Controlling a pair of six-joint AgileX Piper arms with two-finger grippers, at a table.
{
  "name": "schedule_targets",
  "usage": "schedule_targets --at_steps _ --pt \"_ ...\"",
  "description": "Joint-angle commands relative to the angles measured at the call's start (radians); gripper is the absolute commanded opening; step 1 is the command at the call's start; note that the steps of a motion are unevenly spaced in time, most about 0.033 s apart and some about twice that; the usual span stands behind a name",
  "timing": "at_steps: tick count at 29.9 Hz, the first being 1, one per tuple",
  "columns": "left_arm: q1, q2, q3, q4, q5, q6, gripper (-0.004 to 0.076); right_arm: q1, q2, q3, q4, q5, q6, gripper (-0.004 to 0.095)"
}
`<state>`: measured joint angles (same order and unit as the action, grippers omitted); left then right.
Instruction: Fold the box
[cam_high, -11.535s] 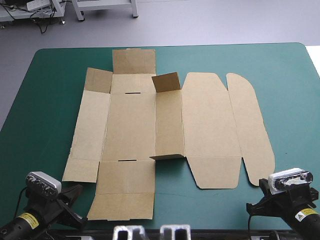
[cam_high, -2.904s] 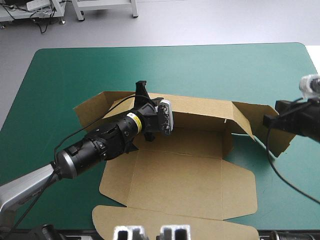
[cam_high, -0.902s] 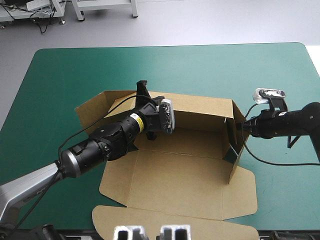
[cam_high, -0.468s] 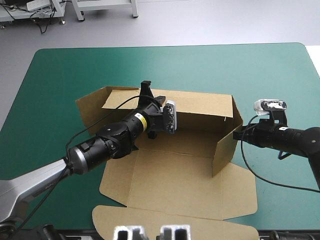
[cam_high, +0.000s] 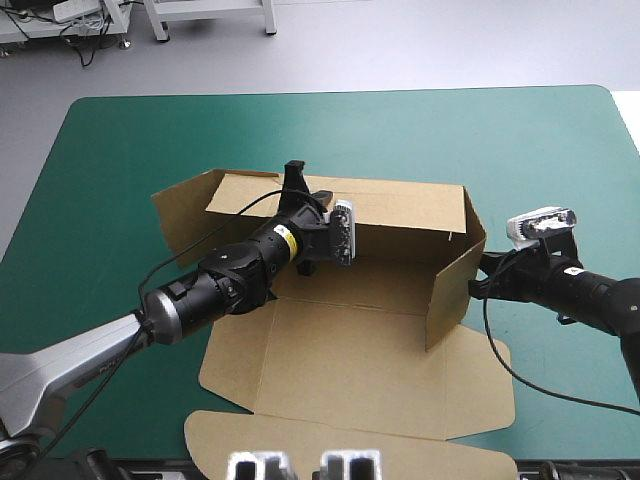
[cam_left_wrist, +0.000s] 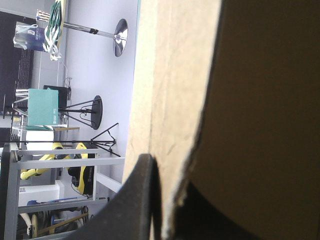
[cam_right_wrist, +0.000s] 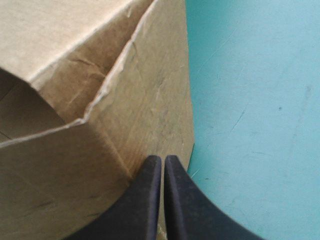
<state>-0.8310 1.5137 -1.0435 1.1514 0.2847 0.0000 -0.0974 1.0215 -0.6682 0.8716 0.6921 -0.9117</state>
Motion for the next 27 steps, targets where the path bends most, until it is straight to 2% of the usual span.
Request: schedule_targets --at_steps 1,4,6,9,15,23,27 --pt "-0.003 0.017 0.015 -0.102 0.019 -0.04 -0.0009 -0.002 -0.016 -0.027 0.035 -0.021 -0.023 0.0206" --pt "-0.003 0.017 0.015 -0.102 0.018 -0.04 -0.0009 -0.002 -0.016 -0.027 0.025 -0.009 -0.067 0.0445" --pt "-0.003 0.017 0.015 -0.102 0.018 -0.04 -0.0009 -0.002 -0.016 -0.027 0.029 -0.001 -0.091 0.0524" --pt "-0.003 0.017 0.015 -0.085 0.018 -0.04 -0.0009 -0.002 -0.016 -0.027 0.029 0.014 -0.138 0.0535" --pt "-0.003 0.017 0.013 -0.056 0.018 -0.042 -0.0009 -0.002 -0.016 -0.027 0.034 0.112 -0.195 0.0532" --pt "-0.003 0.013 0.013 -0.056 -0.031 -0.047 -0.0009 -0.002 -0.004 -0.027 0.039 0.066 -0.218 0.0533" --pt "-0.003 0.013 0.01 -0.056 -0.056 -0.047 -0.0009 -0.002 0.048 -0.027 0.115 0.071 -0.256 0.0532"
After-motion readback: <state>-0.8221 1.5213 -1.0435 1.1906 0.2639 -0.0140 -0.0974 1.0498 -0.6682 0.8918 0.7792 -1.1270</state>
